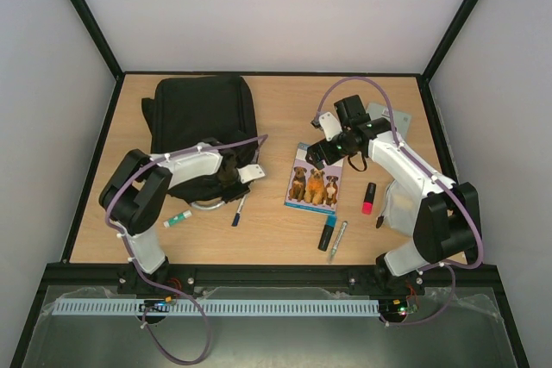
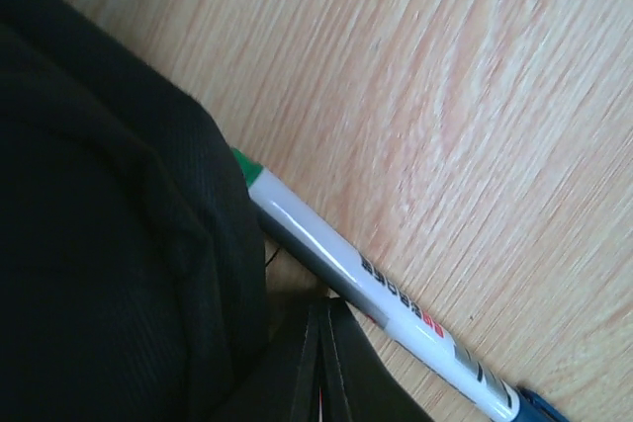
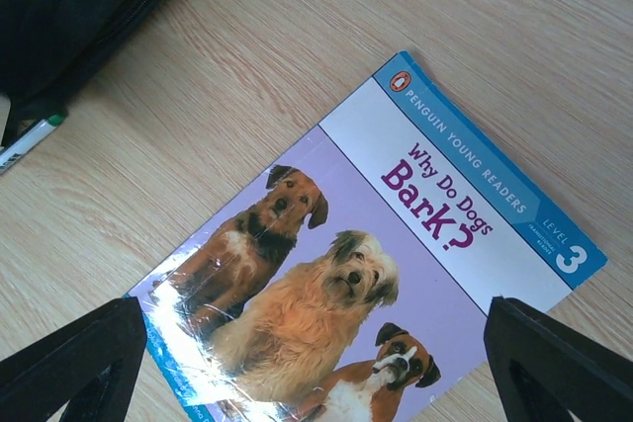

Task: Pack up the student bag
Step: Adjust the stationery at the center of the board, then pick up the book from the center of the board.

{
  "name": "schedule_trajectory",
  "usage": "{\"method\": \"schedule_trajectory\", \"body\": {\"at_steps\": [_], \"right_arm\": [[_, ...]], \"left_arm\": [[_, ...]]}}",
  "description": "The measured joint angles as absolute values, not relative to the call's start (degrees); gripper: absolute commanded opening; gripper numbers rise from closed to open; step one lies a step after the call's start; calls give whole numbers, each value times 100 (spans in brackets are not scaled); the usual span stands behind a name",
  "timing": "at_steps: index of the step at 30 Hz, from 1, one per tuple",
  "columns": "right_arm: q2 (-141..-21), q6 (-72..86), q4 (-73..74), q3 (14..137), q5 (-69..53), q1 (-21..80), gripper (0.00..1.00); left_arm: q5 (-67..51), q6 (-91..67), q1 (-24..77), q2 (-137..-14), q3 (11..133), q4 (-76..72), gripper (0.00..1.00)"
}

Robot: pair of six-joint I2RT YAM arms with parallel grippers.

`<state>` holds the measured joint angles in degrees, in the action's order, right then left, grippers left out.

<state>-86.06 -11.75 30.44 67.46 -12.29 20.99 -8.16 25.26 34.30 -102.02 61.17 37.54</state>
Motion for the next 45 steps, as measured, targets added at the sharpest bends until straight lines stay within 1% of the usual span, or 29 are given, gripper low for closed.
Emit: {"method": "schedule_trajectory", "body": {"at_steps": [13,20,31,33,34,35,36,37,39,41,42,45], "right_arm": [[-8606,-1177,3035,6742,-1120,2088,95],[-8606,-1179,3037,6674,-1107,2060,95],[-8604,-1144,3052,6501,-1125,1721,94],[-8604,-1135,3057,6458,-1125,1697,94],[-8604,-1135,3055,6434,-1127,1697,94],[-8595,-1133,3057,6401,-1125,1697,94],[-8584,-1131,3074,6368,-1125,1697,93],[-8562,-1131,3098,6342,-1120,1686,93],[-8499,-1131,3159,6313,-1103,1662,93],[-8412,-1133,3212,6313,-1052,1612,93],[-8357,-1135,3232,6313,-1020,1570,94],[-8230,-1177,3369,6320,-991,1378,94]], "left_arm": [[-1210,2685,3730,-10309,6305,3555,6],[-1459,2685,3927,-10331,6305,3544,7],[-1752,2657,4501,-10331,6289,3535,8],[-1804,2657,4536,-10331,6259,3527,10],[-1806,2659,4536,-10331,6243,3533,14],[-1804,2670,4534,-10331,6228,3533,23],[-1804,2694,4530,-10331,6228,3555,36],[-1815,2727,4519,-10328,6233,3575,48],[-1852,2823,4456,-10328,6329,3732,61],[-1931,2862,4368,-10328,6632,4012,73],[-1994,2849,4283,-10328,6925,4165,77],[-2121,2764,3979,-10346,7865,4375,83]]}}
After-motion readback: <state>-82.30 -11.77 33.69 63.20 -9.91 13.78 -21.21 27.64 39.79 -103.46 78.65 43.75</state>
